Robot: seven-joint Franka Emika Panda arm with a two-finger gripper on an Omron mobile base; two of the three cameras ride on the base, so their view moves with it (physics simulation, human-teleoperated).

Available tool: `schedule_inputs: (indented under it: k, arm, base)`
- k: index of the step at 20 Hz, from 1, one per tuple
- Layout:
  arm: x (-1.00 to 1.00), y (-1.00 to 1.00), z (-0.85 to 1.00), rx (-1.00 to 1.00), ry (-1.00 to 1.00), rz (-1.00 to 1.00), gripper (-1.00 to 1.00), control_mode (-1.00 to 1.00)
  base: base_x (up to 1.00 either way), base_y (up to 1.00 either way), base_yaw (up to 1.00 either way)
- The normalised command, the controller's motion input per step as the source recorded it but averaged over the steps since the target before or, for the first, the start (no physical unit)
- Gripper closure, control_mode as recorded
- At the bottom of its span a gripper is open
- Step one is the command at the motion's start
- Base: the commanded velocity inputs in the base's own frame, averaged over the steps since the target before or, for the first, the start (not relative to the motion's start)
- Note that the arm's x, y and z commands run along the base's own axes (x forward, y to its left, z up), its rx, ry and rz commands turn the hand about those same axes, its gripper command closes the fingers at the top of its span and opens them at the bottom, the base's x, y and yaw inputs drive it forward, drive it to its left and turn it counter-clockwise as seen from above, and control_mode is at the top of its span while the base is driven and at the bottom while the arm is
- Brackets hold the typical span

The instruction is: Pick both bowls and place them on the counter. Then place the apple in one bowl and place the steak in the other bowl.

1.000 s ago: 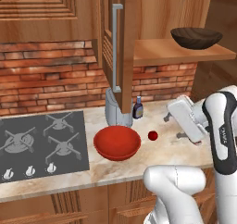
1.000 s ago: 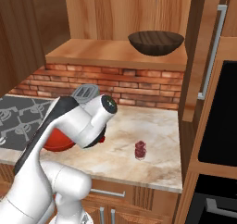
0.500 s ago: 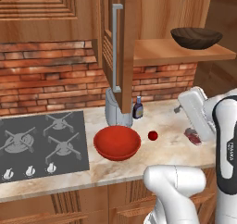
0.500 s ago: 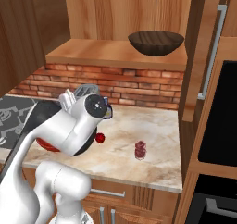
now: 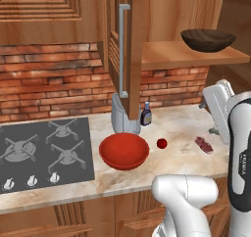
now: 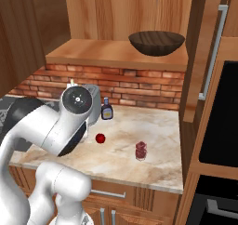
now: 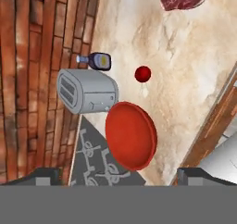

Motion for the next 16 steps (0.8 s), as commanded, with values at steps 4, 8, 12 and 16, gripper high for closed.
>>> schedule_inputs:
  k: [4,8,12,16]
  arm:
    - [-0.17,-0.32,0.39,0.0,0.06,-0.25,-1.0,-1.0]
    - [-0.11,-0.27,0.32,0.0,0.01,-0.2,-1.0,-1.0]
    - [0.0,-0.22,0.38,0.0,0.01,-0.16,-1.0,-1.0]
    - [-0.02,-0.22,0.41,0.0,0.01,-0.07,-1.0,-1.0]
  base:
    - [0.0,0.0,0.0]
    - [0.0,0.0,0.0]
    - [0.0,0.0,0.0]
    - [0.0,0.0,0.0]
